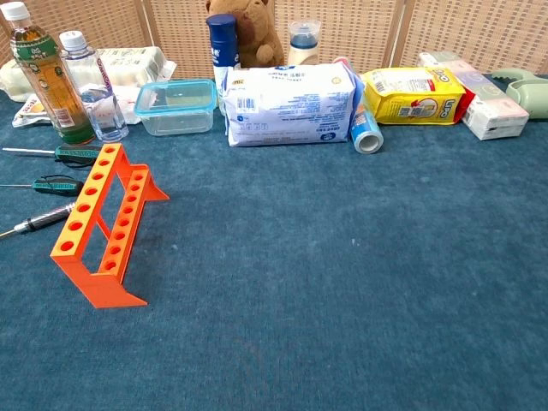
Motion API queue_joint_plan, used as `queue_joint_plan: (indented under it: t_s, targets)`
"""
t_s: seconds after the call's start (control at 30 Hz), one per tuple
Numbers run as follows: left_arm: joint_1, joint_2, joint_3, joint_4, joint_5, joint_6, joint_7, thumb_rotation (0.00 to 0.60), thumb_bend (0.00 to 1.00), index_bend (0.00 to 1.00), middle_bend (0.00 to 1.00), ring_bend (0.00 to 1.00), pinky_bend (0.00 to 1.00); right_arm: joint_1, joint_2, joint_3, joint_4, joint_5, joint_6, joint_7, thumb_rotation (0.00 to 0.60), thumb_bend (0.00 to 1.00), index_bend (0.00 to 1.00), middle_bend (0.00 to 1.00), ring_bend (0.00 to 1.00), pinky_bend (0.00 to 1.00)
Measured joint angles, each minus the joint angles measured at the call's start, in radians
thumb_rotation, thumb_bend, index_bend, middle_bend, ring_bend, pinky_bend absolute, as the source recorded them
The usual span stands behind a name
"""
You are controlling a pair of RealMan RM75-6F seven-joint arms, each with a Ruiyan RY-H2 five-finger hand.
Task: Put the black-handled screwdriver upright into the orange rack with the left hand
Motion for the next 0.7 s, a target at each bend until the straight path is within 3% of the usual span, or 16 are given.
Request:
queue_joint_plan:
  t_s: [0.17, 0.27, 0.33, 0.37, 0.43, 0.5, 0.57, 0.7]
  targets:
    - [-0.006, -0.005, -0.004, 0.005, -0.008, -0.010, -0.002, 0.600, 0.04, 0.00, 0.00, 0.00, 0.04, -0.002, -0.001, 0.002, -0.004, 0.000, 0.004, 0.012, 0.600, 0.00, 0.10, 0.02, 0.00, 0.00]
    - [-0.013, -0.009, -0.013, 0.007, -0.029, -0.024, -0.005, 0.600, 0.07, 0.00, 0.21, 0.14, 0.07, 0.000, 0.000, 0.004, -0.008, 0.002, 0.002, 0.020, 0.600, 0.00, 0.10, 0.03, 0.00, 0.00]
    - [-0.022, -0.013, -0.022, 0.007, -0.050, -0.041, -0.010, 0.600, 0.09, 0.02, 0.48, 0.40, 0.27, 0.001, 0.001, 0.006, -0.011, 0.003, -0.002, 0.029, 0.600, 0.00, 0.09, 0.03, 0.00, 0.00]
    - [-0.027, -0.016, -0.027, 0.007, -0.061, -0.051, -0.015, 0.600, 0.10, 0.06, 0.57, 0.50, 0.38, 0.003, 0.002, 0.006, -0.011, 0.004, -0.004, 0.034, 0.600, 0.00, 0.09, 0.03, 0.00, 0.00]
    - [-0.040, -0.021, -0.040, 0.004, -0.086, -0.078, -0.035, 0.600, 0.12, 0.24, 0.79, 0.75, 0.72, 0.006, 0.003, 0.005, -0.011, 0.004, -0.013, 0.051, 0.600, 0.00, 0.09, 0.03, 0.00, 0.00]
    - [-0.053, -0.027, -0.054, -0.002, -0.108, -0.097, -0.067, 0.600, 0.13, 0.33, 0.90, 0.90, 0.91, 0.009, 0.006, 0.002, -0.008, 0.005, -0.025, 0.073, 0.600, 0.00, 0.09, 0.03, 0.00, 0.00]
    - [-0.067, -0.040, -0.082, -0.004, -0.145, -0.110, -0.106, 0.600, 0.13, 0.35, 0.97, 0.98, 0.99, 0.010, 0.010, 0.001, -0.006, 0.003, -0.030, 0.090, 0.600, 0.00, 0.09, 0.03, 0.00, 0.00]
    - [-0.099, -0.059, -0.120, -0.021, -0.215, -0.141, -0.086, 0.600, 0.13, 0.35, 1.00, 1.00, 1.00, 0.012, 0.025, -0.002, -0.006, 0.000, -0.035, 0.139, 0.600, 0.00, 0.09, 0.03, 0.00, 0.00]
